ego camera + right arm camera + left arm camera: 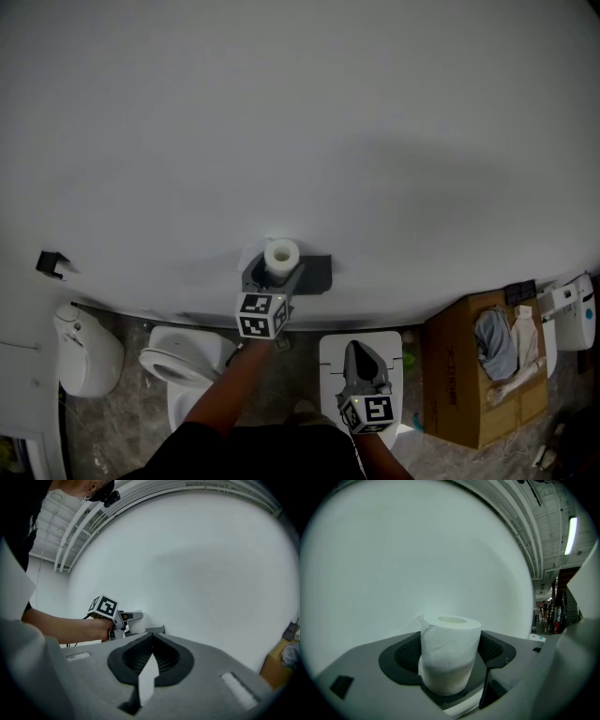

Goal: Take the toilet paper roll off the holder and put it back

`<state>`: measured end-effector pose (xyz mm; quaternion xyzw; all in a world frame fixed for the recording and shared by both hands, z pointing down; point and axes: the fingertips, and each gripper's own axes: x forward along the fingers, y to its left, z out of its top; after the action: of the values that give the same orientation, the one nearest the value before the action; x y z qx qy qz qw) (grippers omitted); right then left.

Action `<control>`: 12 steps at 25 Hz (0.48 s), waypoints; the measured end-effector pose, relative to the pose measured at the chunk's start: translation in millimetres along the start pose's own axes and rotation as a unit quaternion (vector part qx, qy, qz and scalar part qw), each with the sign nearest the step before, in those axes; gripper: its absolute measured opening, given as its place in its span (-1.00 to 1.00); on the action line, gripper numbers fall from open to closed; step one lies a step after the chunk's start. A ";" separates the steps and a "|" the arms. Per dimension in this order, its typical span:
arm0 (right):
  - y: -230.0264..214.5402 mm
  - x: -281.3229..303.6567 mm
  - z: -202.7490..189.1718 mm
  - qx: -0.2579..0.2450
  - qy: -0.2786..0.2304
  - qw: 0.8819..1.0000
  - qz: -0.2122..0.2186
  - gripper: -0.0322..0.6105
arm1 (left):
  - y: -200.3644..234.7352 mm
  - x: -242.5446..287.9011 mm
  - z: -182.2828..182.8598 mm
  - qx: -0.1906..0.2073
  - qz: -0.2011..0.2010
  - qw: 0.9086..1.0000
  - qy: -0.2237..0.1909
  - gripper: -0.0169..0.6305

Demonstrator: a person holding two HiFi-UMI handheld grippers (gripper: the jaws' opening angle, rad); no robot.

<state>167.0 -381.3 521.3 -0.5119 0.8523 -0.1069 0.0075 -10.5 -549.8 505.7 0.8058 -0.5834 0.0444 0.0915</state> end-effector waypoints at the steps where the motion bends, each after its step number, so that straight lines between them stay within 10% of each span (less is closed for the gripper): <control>1: 0.6 -0.7 -1.1 0.003 -0.001 1.000 0.000 -0.90 | 0.5 -1.1 0.5 0.001 -0.002 1.000 -0.001 0.18; 12: 18.2 -0.4 12.5 -0.020 -0.012 1.000 0.003 -0.90 | 8.1 -70.9 43.0 0.001 -0.015 0.998 -0.056 0.18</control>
<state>152.9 -374.9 505.6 -0.5103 0.8559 -0.0832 0.0078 -42.0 -494.8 451.8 0.8157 -0.5755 -0.0013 0.0589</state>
